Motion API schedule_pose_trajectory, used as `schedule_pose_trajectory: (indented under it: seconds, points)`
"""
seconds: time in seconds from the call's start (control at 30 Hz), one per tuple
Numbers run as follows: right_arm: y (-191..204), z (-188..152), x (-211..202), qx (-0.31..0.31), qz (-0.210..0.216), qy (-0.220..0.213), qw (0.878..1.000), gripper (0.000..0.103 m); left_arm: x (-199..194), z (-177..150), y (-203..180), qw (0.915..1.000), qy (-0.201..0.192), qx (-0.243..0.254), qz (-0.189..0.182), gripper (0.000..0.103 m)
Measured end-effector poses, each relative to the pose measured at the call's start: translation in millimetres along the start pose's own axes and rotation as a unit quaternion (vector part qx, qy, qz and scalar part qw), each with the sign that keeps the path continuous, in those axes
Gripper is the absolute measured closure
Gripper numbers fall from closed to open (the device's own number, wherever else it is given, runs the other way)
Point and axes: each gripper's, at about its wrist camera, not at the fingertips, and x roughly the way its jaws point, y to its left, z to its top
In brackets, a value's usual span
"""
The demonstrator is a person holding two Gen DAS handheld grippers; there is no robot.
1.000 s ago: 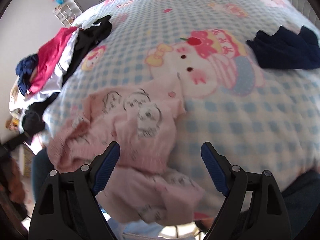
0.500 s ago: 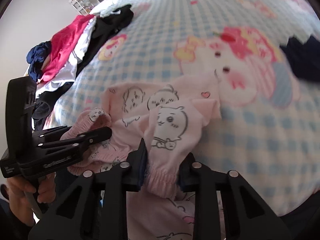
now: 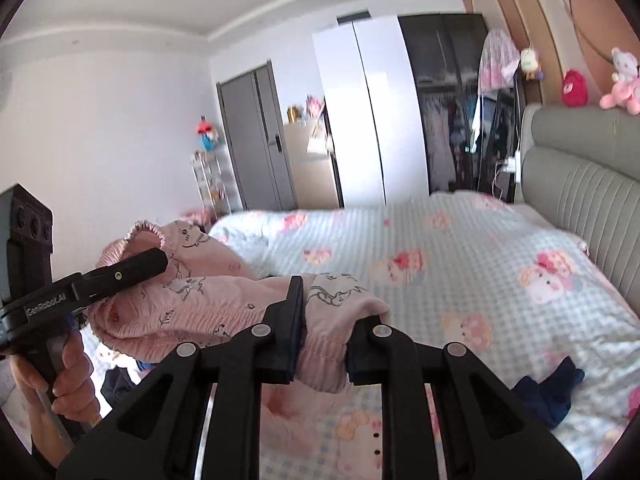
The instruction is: Fold clothes
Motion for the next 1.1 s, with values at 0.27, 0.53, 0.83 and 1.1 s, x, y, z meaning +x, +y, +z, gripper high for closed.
schedule_pose_trajectory:
  seconds: [0.27, 0.53, 0.83, 1.1]
  points:
    - [-47, -193, 67, 0.095, -0.023, 0.223, 0.97, 0.087, 69, -219, 108, 0.9456, 0.264, -0.164, 0.097, 0.073]
    - [-54, -327, 81, 0.12, -0.026, 0.355, 0.927, 0.085, 53, -289, 127, 0.9145, 0.336, -0.187, 0.126, 0.069]
    - [-54, -335, 81, 0.132, -0.043, 0.364, 0.921, 0.072, 72, -276, 126, 0.9291, 0.321, -0.155, 0.097, 0.043]
    - [-49, -340, 85, 0.118, -0.047, 0.379, 0.917, 0.068, 78, -295, 128, 0.9028, 0.364, -0.114, 0.2, 0.056]
